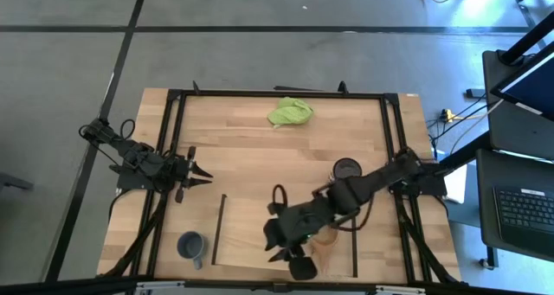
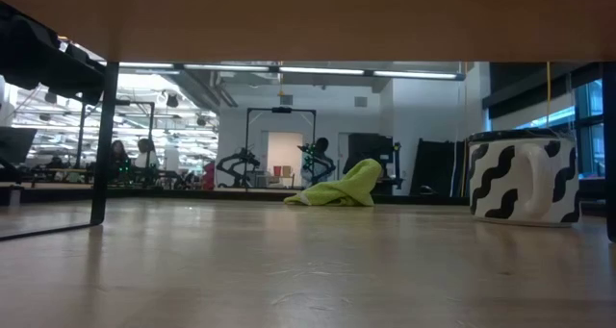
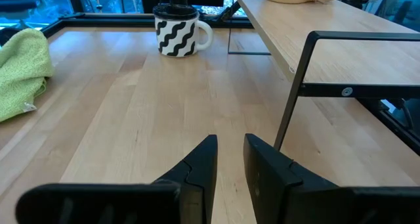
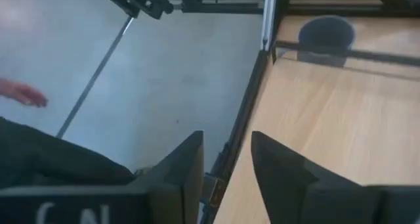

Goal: Stack small to large cups/mugs on shelf
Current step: Put the blue mug on the shelf

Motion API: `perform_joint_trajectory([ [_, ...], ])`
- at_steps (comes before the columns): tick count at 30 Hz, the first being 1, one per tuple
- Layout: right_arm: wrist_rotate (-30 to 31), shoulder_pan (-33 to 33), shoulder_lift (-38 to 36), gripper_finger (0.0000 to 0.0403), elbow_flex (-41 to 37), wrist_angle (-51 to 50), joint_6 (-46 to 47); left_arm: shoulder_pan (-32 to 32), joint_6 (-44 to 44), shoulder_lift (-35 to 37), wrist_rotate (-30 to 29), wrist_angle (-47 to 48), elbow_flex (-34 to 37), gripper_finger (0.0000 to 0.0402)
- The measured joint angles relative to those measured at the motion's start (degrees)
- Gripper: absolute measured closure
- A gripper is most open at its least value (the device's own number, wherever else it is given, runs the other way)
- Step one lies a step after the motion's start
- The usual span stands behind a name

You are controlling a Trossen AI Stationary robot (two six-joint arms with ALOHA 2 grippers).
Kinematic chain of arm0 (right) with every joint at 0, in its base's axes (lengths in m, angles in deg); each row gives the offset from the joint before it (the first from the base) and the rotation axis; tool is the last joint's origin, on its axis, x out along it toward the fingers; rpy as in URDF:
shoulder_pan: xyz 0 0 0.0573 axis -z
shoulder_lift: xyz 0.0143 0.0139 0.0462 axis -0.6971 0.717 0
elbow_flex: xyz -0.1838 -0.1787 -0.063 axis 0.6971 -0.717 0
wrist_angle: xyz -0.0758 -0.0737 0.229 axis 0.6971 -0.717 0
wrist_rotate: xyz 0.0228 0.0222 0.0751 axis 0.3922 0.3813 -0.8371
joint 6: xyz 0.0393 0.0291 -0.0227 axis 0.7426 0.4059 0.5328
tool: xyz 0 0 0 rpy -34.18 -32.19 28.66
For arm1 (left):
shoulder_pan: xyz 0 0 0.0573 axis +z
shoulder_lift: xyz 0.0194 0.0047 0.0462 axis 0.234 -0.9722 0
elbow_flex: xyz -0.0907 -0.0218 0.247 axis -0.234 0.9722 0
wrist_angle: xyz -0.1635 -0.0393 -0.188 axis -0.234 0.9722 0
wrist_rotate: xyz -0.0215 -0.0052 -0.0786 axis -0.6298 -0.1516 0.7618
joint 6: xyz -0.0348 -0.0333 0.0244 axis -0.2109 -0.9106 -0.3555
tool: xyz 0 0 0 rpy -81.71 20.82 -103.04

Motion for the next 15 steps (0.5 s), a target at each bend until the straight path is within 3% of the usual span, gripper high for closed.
perform_joint_trajectory([
  [2, -0.1, 0.3, 0.5, 0.0268, 3.2, -3.2, -2.4, 0.0, 0.0, 0.0, 0.0, 0.0, 0.0, 0.0332],
  [6, 3.5, 0.5, -2.5, 0.0267, 1.3, -6.0, -5.2, 0.0, 0.0, 0.0, 0.0, 0.0, 0.0, 0.0332],
  [12, 14.5, 0.5, -9.8, 0.0267, 1.4, -11.8, -9.3, 0.0, 0.0, 0.0, 0.0, 0.0, 0.0, 0.0332],
  [15, 23.9, 0.9, -12.8, 0.0267, 1.3, -16.6, -9.6, 0.0, 0.0, 0.0, 0.0, 0.0, 0.0, 0.0332],
])
